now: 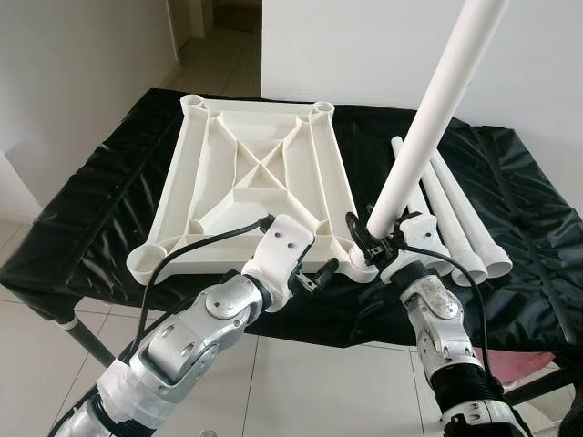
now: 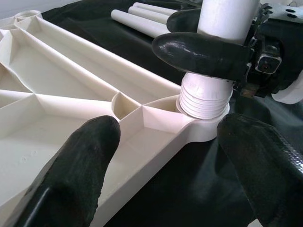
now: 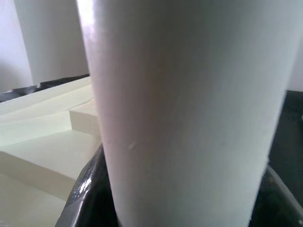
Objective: Building children table
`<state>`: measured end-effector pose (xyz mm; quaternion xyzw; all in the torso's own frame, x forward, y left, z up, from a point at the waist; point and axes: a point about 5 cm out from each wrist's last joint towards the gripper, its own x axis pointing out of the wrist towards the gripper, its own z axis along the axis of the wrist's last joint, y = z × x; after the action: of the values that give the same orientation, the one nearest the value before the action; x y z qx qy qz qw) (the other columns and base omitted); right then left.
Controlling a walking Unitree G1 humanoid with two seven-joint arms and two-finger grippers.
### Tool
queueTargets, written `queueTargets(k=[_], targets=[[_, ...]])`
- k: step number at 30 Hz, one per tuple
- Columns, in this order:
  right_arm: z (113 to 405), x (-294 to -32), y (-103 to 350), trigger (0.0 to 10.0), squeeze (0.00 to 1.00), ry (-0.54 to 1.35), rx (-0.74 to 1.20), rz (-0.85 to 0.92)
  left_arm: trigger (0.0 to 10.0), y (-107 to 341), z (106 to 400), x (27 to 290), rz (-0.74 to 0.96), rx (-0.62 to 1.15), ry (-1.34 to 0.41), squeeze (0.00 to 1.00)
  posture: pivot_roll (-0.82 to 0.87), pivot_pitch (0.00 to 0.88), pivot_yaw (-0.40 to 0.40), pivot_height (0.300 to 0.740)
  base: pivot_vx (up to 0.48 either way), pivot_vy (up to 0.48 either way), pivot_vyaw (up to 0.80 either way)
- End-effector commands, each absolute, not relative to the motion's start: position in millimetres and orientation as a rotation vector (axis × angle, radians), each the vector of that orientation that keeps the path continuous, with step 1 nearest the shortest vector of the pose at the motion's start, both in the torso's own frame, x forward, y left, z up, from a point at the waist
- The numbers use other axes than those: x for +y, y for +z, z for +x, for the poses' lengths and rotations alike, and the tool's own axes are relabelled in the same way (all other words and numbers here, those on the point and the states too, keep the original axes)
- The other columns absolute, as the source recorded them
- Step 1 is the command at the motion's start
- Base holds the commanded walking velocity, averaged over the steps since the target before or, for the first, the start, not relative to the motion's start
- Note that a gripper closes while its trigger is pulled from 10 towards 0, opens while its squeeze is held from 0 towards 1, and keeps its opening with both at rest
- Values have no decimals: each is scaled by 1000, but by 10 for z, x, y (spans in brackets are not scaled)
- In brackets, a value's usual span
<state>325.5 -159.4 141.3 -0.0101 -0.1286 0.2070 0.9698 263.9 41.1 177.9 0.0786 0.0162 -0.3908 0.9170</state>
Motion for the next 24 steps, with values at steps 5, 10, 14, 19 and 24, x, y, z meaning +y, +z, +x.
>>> queueTargets(k=[5,10,14,19,24], targets=[[3253,-1658,1106,10000,0,372,-68,86,10000,1774,2523,327,168,58,-1041,0,72,92,-10,740,0,0,0],[3274,-1668,1087,10000,0,354,-47,141,10000,1778,2524,330,168,59,-1040,0,72,92,-10,740,0,0,0],[3267,-1654,1088,10000,0,336,-59,146,10000,1786,2523,337,170,59,-1037,0,78,96,-13,740,0,0,0],[3235,-1593,1110,10000,0,249,-95,144,10000,1784,2530,352,171,60,-1031,0,79,98,-18,740,0,0,0],[3185,-1477,1101,10000,0,56,-80,139,10000,1782,2558,374,168,59,-1012,0,80,94,-25,740,0,0,0]])
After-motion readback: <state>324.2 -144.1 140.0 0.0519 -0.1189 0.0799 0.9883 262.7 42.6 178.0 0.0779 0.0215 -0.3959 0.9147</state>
